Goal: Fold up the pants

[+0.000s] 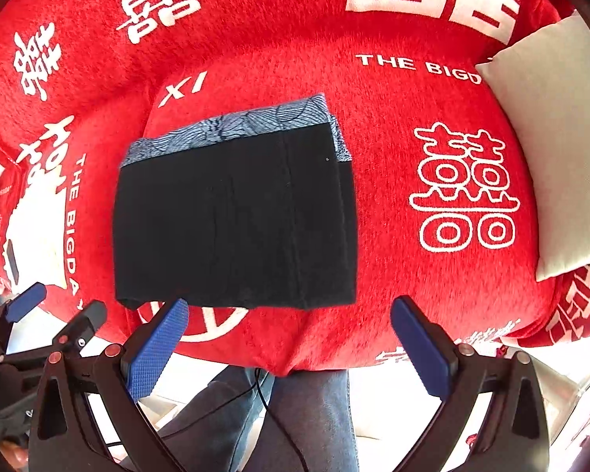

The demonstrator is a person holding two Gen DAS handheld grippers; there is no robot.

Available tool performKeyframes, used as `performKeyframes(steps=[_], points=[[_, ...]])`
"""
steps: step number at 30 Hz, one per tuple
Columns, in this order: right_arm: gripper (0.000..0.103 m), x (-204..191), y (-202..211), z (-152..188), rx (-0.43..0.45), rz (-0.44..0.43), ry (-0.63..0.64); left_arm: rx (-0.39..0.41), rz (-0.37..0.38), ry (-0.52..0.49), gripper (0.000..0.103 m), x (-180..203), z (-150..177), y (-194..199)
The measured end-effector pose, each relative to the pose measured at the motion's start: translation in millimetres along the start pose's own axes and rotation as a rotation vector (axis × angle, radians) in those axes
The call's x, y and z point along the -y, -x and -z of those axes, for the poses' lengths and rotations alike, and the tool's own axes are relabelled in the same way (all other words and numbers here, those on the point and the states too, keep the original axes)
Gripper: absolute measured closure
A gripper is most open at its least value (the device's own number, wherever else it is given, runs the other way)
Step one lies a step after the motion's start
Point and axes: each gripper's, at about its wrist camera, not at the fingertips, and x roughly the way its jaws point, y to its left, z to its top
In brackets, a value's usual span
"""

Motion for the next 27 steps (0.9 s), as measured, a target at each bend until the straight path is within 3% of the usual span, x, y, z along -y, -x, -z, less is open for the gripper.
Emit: performKeyframes(steps=[27], points=[[0.0, -33, 34, 30, 0.05, 0.085, 0.009, -0.007, 0.035, 0.001, 0.001, -20, 10, 15]])
